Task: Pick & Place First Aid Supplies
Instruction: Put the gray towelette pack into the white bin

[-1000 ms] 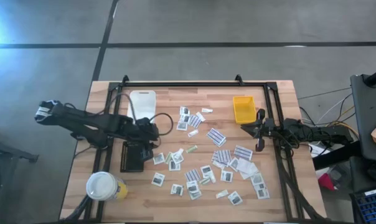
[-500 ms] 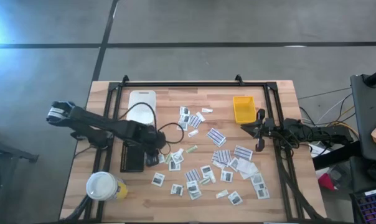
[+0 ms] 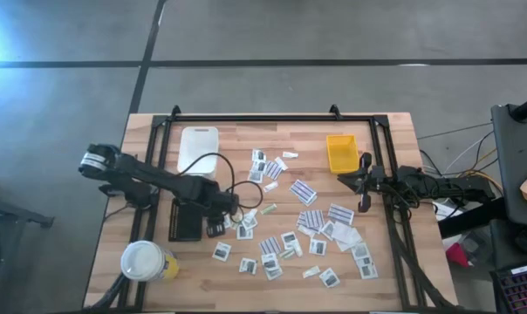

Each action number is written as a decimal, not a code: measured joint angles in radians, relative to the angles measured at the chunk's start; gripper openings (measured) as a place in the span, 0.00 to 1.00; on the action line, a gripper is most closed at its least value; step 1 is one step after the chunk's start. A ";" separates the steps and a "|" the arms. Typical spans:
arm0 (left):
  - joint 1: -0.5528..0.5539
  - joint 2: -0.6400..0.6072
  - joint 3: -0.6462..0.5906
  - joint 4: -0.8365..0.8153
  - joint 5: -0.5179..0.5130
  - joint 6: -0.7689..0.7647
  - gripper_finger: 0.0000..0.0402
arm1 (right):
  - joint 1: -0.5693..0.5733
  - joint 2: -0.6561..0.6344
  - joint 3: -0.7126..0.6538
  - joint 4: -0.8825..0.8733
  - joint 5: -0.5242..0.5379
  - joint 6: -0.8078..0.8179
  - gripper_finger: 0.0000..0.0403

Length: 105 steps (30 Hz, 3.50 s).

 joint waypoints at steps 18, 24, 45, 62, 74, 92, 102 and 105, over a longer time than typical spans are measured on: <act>-0.008 0.118 0.000 0.030 -0.036 -0.077 0.33 | 0.000 0.000 0.000 0.000 0.000 0.000 0.11; -0.008 0.147 -0.002 0.039 -0.043 -0.077 0.33 | 0.000 0.000 0.000 0.000 0.000 0.000 0.11; -0.008 0.155 -0.002 0.052 -0.045 -0.049 0.01 | 0.000 0.000 0.000 0.000 0.000 0.000 0.11; -0.007 0.060 -0.003 0.043 -0.067 -0.021 0.00 | 0.000 -0.001 0.000 0.000 0.000 0.000 0.11; 0.020 -0.149 -0.001 0.001 -0.272 0.008 0.00 | 0.000 0.000 0.000 0.000 0.000 0.000 0.11; 0.260 -0.340 0.000 -0.150 -0.647 -0.038 0.00 | 0.000 0.000 0.000 0.000 0.000 0.000 0.11; 0.457 -0.324 -0.060 -0.149 -0.688 -0.159 0.00 | 0.000 0.000 0.000 0.000 0.000 0.000 0.11; 0.523 -0.315 -0.101 -0.138 -0.670 -0.163 0.00 | 0.000 0.000 0.000 0.000 0.000 0.000 0.11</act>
